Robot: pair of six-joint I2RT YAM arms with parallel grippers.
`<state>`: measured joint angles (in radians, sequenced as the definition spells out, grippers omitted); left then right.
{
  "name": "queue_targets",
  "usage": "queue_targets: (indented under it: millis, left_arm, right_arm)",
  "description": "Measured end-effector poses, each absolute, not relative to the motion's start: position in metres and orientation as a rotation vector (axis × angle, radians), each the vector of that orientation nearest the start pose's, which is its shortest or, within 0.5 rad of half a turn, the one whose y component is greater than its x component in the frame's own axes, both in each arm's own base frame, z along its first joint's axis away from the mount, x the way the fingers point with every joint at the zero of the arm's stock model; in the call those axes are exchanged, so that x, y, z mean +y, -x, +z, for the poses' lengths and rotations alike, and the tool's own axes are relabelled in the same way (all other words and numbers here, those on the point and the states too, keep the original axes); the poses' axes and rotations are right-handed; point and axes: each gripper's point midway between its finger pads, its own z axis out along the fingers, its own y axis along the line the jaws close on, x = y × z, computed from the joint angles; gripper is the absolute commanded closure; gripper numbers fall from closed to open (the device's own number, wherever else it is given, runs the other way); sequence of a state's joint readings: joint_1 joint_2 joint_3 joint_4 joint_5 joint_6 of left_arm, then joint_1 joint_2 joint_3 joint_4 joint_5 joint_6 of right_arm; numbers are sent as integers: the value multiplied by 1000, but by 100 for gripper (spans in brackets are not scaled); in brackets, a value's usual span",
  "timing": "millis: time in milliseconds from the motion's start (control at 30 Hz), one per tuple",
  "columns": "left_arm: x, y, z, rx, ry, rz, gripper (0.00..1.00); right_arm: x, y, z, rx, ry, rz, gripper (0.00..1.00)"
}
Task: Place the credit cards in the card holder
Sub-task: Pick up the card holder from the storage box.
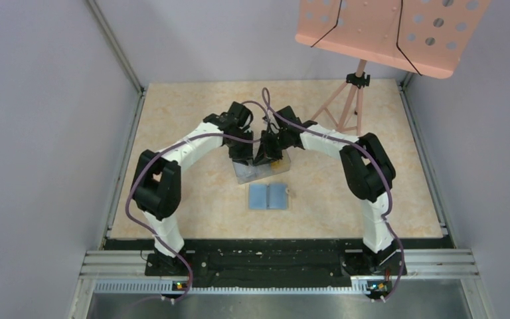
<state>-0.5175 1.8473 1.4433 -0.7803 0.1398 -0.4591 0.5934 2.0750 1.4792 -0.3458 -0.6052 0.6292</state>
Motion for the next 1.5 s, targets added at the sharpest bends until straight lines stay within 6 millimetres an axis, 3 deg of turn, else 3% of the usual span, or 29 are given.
queue_targets:
  millis: [133,333,500,767,1167,1367,1500]
  left_arm:
    - [-224,-334,106,2760,-16,-538,69]
    - [-203,-337,113,2715,145,-652,67]
    - [-197,-332,106,2725,206,-695,69]
    - [-196,-327,99,2746,186,-692,91]
    - [-198,-324,61,2858,56,-454,100]
    - [-199,-323,52,2885,21,-393,100]
    - [-200,-323,52,2885,10,-385,100]
  right_arm:
    - [367,-328,83,2696,237,1215,100]
    - [366,-325,86,2689,246,1234,100]
    - [368,-324,86,2676,254,1268,100]
    - [374,-321,90,2652,252,1352,100]
    - [373,-322,88,2664,234,1331,100]
    - [373,-321,88,2663,240,1337,84]
    - [374,-319,88,2665,243,1354,79]
